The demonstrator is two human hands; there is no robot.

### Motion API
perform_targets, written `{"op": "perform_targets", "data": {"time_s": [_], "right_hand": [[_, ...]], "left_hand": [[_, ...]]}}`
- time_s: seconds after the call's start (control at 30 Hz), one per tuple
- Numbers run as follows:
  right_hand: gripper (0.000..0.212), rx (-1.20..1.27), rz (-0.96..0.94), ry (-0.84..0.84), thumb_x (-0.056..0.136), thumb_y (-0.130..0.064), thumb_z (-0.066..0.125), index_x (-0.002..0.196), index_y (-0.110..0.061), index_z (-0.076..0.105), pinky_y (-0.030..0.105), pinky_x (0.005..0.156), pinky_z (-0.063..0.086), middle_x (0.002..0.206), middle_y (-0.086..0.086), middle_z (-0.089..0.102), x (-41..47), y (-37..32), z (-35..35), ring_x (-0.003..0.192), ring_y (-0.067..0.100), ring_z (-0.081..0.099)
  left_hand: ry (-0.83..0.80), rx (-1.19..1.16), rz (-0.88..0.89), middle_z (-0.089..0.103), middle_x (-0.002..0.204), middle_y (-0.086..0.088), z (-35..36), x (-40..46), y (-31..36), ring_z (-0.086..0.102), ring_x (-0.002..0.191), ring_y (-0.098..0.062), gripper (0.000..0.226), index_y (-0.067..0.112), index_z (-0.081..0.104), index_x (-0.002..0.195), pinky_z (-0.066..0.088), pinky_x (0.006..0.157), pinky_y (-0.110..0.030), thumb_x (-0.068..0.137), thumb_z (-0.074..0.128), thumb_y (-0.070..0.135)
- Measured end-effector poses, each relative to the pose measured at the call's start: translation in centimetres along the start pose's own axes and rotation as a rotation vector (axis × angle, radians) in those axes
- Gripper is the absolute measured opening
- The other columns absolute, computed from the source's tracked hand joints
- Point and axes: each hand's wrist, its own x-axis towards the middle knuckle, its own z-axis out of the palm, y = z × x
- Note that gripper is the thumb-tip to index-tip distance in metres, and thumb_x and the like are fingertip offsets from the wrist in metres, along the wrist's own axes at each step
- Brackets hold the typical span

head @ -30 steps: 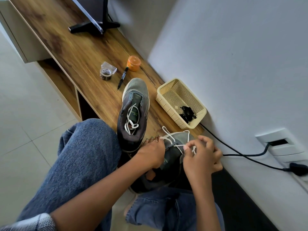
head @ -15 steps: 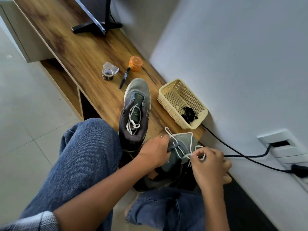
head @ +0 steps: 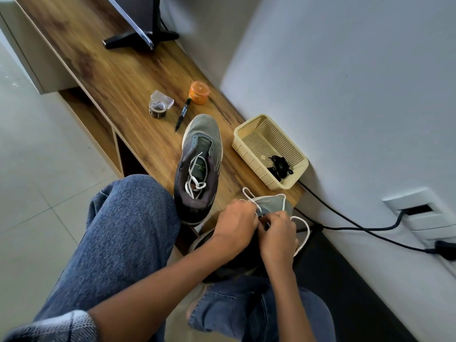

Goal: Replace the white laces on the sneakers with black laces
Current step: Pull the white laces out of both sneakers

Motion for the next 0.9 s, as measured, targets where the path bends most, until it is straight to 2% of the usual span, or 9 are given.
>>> {"op": "perform_targets", "data": {"time_s": [0.13,0.23,0.3,0.4,0.47,0.53,0.63,0.77,0.9], "right_hand": [[0.015,0.077,-0.057,-0.013,0.091,-0.015,0.058,0.089,-0.006,0.070,0.027,0.068,0.033,0.102,0.004,0.054,0.5,0.3,0.3,0.098,0.025,0.048],[0.013,0.164,-0.089,-0.003,0.089,-0.012,0.060,0.083,-0.005,0.069,0.023,0.057,0.032,0.092,0.000,0.052,0.5,0.6,0.7,0.084,0.018,0.051],[0.012,0.207,-0.111,0.006,0.088,-0.011,0.062,0.080,-0.006,0.068,0.016,0.053,0.030,0.088,-0.001,0.051,0.6,0.7,0.8,0.073,0.012,0.047],[0.013,0.176,-0.089,-0.001,0.085,-0.009,0.063,0.075,-0.002,0.061,0.015,0.052,0.029,0.083,0.001,0.049,0.6,1.1,0.9,0.067,0.012,0.043],[0.014,0.187,-0.031,0.013,0.081,-0.006,0.064,0.072,0.002,0.057,0.017,0.052,0.029,0.080,0.005,0.048,0.3,1.8,0.9,0.066,0.018,0.045],[0.014,0.255,-0.003,0.048,0.080,-0.005,0.064,0.071,0.003,0.057,0.023,0.057,0.034,0.080,0.006,0.051,-0.2,2.5,1.0,0.069,0.021,0.050],[0.013,0.417,0.029,0.082,0.087,-0.010,0.063,0.075,-0.006,0.064,0.014,0.063,0.039,0.085,0.001,0.055,-0.9,3.2,0.7,0.074,0.011,0.055],[0.007,0.657,0.171,0.168,0.092,-0.018,0.060,0.088,-0.018,0.066,0.021,0.070,0.045,0.096,0.003,0.062,-1.7,4.0,0.5,0.083,0.009,0.059],[0.016,0.777,0.317,0.257,0.091,-0.013,0.060,0.104,-0.020,0.063,0.017,0.069,0.042,0.106,0.001,0.061,-2.1,4.6,0.4,0.088,0.003,0.057]], "left_hand": [[0.023,-0.073,-0.003,0.067,0.111,-0.008,0.3,-0.2,0.2,0.058,0.107,-0.028,0.031,0.016,0.067,0.116,0.047,0.085,-0.039,0.093,0.047,0.013],[0.025,-0.070,0.011,0.067,0.112,-0.009,0.2,-0.5,0.5,0.059,0.106,-0.028,0.031,0.016,0.067,0.116,0.048,0.088,-0.041,0.094,0.046,0.011],[0.023,-0.025,0.016,0.066,0.108,-0.010,0.3,-0.5,0.6,0.060,0.102,-0.029,0.028,0.014,0.068,0.110,0.049,0.083,-0.041,0.094,0.045,0.011],[0.013,0.062,-0.009,0.063,0.101,-0.011,0.3,-0.3,0.4,0.058,0.098,-0.029,0.023,0.010,0.066,0.101,0.043,0.072,-0.037,0.094,0.044,0.009],[0.026,0.080,-0.027,0.063,0.103,-0.012,0.1,0.1,0.3,0.058,0.099,-0.030,0.023,0.009,0.066,0.102,0.041,0.072,-0.036,0.095,0.044,0.008],[0.031,0.079,-0.033,0.063,0.109,-0.011,0.0,0.3,0.3,0.057,0.104,-0.029,0.026,0.011,0.066,0.110,0.045,0.078,-0.038,0.096,0.045,0.009],[0.030,0.081,-0.009,0.061,0.113,-0.008,-0.1,0.2,0.3,0.051,0.112,-0.024,0.027,0.014,0.064,0.118,0.044,0.082,-0.036,0.098,0.046,0.015],[0.036,0.181,0.138,0.058,0.124,-0.003,0.3,0.3,0.2,0.045,0.119,-0.022,0.029,0.019,0.059,0.124,0.043,0.092,-0.037,0.097,0.050,0.023],[0.051,0.463,0.352,0.059,0.126,0.002,0.8,0.6,0.3,0.044,0.121,-0.023,0.031,0.024,0.057,0.126,0.031,0.101,-0.043,0.095,0.051,0.021]]}}
